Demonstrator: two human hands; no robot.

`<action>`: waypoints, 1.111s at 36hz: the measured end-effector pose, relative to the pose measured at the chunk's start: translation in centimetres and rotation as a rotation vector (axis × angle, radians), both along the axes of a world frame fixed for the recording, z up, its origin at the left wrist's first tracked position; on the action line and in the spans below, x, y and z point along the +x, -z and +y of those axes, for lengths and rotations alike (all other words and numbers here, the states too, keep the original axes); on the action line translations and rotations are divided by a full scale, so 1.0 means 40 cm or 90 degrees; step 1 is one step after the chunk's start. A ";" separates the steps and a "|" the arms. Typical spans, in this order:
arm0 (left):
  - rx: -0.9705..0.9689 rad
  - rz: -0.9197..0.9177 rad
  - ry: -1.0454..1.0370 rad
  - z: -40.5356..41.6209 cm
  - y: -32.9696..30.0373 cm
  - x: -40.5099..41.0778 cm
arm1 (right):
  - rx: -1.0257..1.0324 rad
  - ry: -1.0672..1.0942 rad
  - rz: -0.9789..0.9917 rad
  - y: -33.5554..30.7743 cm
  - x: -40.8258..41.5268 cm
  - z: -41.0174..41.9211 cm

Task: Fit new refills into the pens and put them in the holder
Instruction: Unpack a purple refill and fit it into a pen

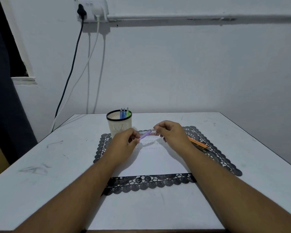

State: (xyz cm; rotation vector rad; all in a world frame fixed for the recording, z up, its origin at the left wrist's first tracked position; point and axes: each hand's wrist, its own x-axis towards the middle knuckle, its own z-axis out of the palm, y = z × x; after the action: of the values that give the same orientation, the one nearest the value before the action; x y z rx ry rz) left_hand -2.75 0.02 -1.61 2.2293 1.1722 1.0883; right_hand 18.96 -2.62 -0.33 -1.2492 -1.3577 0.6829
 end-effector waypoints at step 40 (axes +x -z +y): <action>-0.056 -0.006 0.095 -0.017 0.003 0.012 | 0.095 -0.112 0.293 -0.041 -0.087 -0.032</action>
State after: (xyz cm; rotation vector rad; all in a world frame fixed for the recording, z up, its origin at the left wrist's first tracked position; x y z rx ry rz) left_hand -2.25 -0.65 -1.73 2.2023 1.0117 0.9674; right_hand 15.46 -3.90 1.31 -0.7957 -1.1149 0.9104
